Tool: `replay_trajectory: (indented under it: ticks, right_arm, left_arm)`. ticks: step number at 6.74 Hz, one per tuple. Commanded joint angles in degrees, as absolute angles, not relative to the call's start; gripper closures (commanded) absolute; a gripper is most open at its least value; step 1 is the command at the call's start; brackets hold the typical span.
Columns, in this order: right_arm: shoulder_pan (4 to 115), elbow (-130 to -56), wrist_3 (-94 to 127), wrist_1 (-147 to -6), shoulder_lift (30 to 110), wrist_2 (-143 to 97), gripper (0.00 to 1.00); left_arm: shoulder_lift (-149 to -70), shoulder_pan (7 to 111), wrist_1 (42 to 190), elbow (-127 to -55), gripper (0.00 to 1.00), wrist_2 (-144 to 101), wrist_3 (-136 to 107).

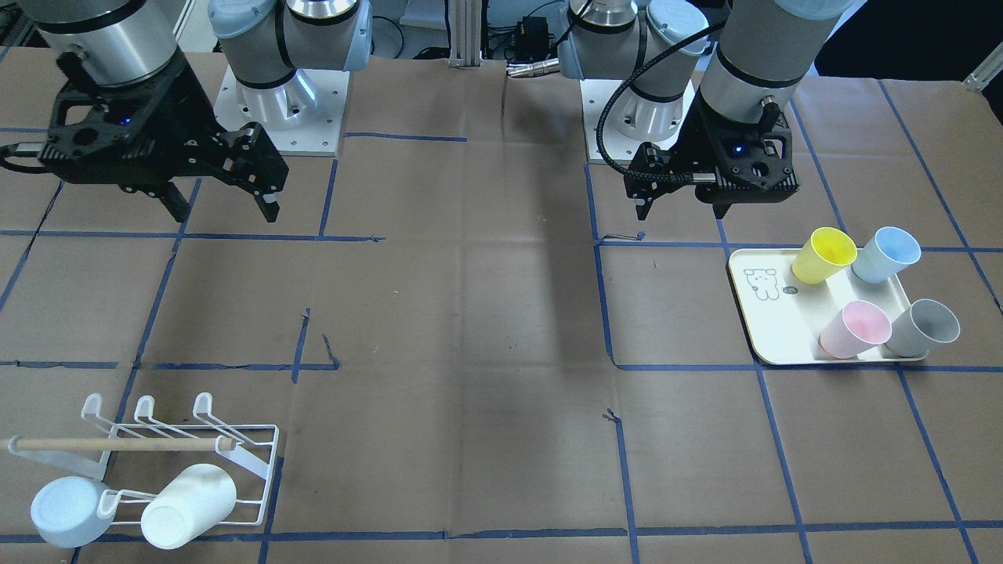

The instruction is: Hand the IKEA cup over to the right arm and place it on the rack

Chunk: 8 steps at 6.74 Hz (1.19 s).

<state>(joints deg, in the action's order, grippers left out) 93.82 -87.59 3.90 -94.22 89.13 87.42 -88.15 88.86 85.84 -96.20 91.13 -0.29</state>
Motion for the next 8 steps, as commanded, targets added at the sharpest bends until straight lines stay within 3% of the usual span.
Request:
replay_trajectory:
  ticks: [1, 3, 8]
  right_arm:
    - [95.27, -89.81, 4.40, -93.35, 92.34, 88.68, 0.00]
    - [94.23, -93.60, 4.31, -94.22, 95.36, 88.68, 0.00]
    - [93.69, -93.96, 4.31, -94.39, 94.75, 88.59, 0.00]
  left_arm:
    - [-88.07, 88.86, 85.78, -96.24, 0.01, 91.14, -0.09]
    - [-88.15, 88.86, 85.78, -96.24, 0.01, 91.14, 0.17]
    - [-88.24, 88.77, 85.78, -96.24, 0.01, 91.14, 0.26]
